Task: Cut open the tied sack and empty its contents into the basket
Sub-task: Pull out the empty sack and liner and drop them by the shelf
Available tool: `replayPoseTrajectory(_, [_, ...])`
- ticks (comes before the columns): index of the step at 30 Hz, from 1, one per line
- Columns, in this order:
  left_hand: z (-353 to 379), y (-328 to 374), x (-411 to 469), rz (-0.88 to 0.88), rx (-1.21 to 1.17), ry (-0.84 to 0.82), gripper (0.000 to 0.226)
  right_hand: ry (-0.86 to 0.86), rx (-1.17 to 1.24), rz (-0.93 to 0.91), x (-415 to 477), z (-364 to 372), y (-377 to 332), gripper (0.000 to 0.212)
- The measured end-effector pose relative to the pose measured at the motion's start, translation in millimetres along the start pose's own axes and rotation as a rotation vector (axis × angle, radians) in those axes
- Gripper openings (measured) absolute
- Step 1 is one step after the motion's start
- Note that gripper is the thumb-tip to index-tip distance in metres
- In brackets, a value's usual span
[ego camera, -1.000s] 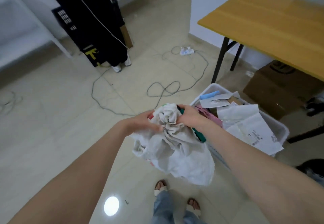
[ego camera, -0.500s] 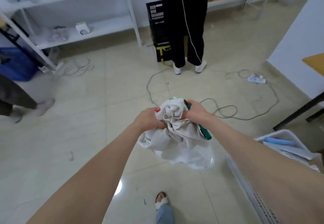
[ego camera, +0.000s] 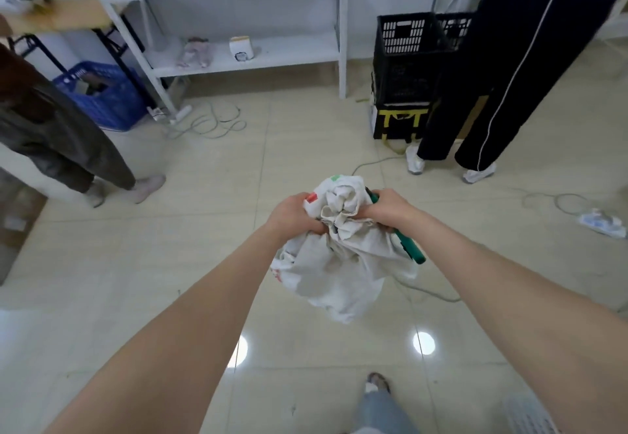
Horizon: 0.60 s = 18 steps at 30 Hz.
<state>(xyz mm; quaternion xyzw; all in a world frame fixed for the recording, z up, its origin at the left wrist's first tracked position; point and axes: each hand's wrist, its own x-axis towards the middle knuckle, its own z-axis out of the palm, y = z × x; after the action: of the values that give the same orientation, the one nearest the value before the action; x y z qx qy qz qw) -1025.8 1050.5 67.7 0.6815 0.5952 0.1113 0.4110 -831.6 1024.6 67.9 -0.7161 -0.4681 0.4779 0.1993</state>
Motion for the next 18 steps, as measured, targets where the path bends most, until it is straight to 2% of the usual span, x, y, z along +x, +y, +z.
replayPoseTrajectory(7, [-56,-18,136,-0.081,0.043,0.047,0.029,-0.080,0.017,0.009,145,-6,-66,0.032])
replayPoseTrajectory(11, [-94,-20,223,-0.160,0.015,0.077,0.049,-0.096,0.011,-0.004,236,-17,-111,0.027])
replayPoseTrajectory(13, [-118,-19,264,-0.162,0.003,0.111,0.046,-0.096,0.013,-0.024,278,-25,-140,0.027])
replayPoseTrajectory(18, [-179,-17,351,-0.176,-0.022,0.247,0.054,-0.068,0.042,-0.126,370,-33,-213,0.033])
